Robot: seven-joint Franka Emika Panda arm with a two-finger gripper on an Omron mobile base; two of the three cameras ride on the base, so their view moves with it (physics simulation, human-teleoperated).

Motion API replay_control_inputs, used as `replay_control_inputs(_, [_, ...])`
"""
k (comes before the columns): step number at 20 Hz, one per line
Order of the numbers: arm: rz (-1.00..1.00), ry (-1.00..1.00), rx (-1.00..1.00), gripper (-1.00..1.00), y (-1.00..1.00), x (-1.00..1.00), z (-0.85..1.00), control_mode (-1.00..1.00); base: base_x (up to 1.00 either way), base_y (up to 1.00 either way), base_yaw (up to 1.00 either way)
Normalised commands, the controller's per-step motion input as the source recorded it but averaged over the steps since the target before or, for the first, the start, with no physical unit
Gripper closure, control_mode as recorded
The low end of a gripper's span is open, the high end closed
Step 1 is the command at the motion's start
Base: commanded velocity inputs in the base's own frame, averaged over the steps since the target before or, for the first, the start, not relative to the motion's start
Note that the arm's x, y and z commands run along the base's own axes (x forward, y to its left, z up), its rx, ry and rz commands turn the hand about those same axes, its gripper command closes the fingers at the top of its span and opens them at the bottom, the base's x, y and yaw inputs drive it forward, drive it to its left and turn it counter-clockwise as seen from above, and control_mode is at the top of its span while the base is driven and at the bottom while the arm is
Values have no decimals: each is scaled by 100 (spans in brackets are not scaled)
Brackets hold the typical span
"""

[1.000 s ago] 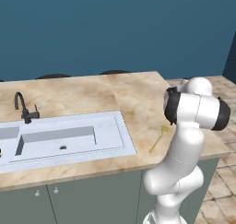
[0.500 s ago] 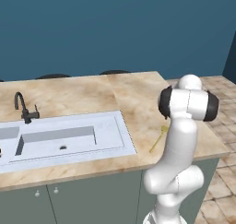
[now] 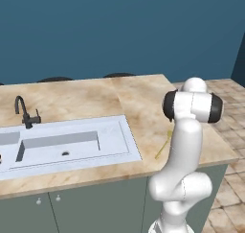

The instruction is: Pick up all produce items and place them in the sink. Turn on the sink faucet to wash them. Then turn the sink off and put them in the tray.

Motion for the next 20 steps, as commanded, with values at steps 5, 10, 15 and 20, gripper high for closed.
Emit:
replay_control_inputs(5, [0, 0, 0, 100, 0, -22, -18, -100, 0, 0, 0])
replay_control_inputs(10, [0, -1, 0, 100, 0, -8, 8, -100, 0, 0, 0])
replay_control_inputs(15, [0, -13, 0, 100, 24, -59, 87, -100, 0, 0, 0])
replay_control_inputs(20, [2, -27, 0, 100, 22, -98, 99, -100, 0, 0, 0])
